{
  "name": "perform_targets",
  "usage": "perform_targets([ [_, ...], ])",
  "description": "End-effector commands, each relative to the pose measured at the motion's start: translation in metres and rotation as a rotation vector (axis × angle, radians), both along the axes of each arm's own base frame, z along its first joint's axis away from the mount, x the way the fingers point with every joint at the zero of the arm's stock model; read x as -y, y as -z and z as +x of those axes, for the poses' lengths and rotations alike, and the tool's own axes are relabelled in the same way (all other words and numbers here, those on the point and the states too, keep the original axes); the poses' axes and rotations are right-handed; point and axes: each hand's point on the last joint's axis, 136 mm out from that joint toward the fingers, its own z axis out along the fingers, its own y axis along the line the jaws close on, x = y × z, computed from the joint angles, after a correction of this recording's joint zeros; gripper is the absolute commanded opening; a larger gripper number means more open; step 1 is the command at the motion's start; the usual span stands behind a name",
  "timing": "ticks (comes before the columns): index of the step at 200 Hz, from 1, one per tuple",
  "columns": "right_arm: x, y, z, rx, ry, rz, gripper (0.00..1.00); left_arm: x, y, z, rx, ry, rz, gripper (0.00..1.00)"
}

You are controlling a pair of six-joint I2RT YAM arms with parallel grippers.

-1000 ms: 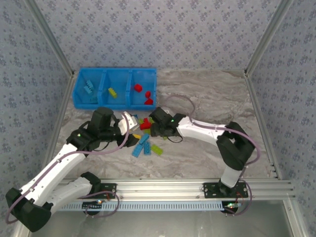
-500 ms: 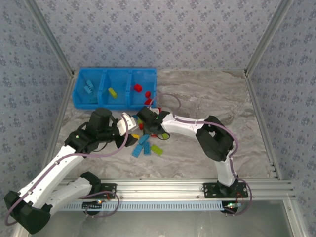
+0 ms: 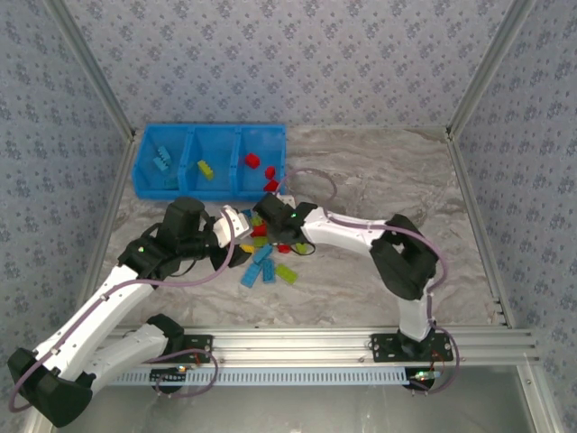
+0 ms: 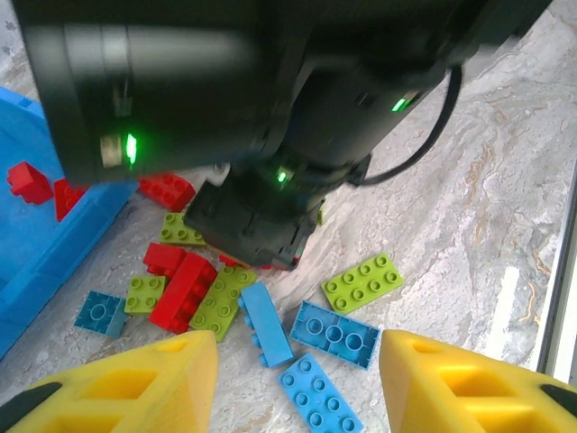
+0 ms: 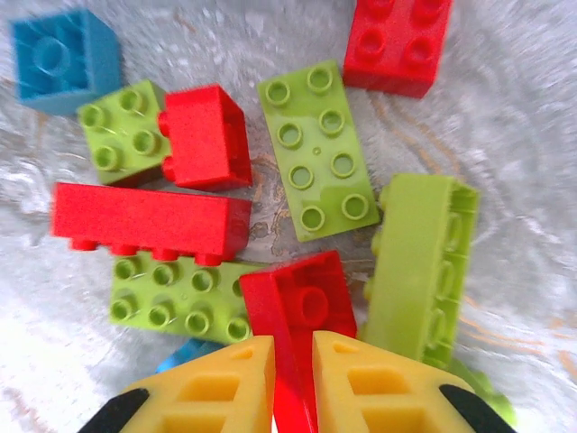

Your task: Sort the legos into containers by color

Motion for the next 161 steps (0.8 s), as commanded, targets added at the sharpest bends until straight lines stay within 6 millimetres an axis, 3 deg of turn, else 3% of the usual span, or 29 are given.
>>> perform_targets([
  [1, 0.001, -0.068, 0.002, 0.163, -0.038, 0.065, 0.21, -0.002, -0.009, 0.002, 0.05, -0.008, -0.01, 0.53],
  [21, -0.003, -0.099, 0.003, 0.235, -0.073, 0.11, 0.22, -0.006, -0.015, 0.005, 0.091, -0.039, -0.017, 0.53],
  [36, 0.0, -0.1, 0.006, 0.251, -0.095, 0.071, 0.27, -0.009, -0.016, 0.006, 0.112, -0.055, -0.015, 0.53],
  [55, 0.006, -0.078, 0.008, 0.184, -0.071, 0.018, 0.44, -0.013, -0.017, 0.008, 0.125, -0.073, -0.009, 0.53],
  [80, 0.0, -0.042, -0.002, 0.084, -0.068, 0.022, 0.46, -0.015, -0.015, 0.009, 0.125, -0.087, 0.004, 0.53],
  [114, -0.006, 0.0, -0.018, -0.02, -0.09, -0.03, 0.5, -0.015, -0.014, 0.011, 0.124, -0.09, 0.011, 0.63],
  [161, 0.01, 0.047, -0.019, -0.069, -0.055, -0.145, 0.51, -0.016, -0.013, 0.011, 0.125, -0.092, 0.019, 0.75],
])
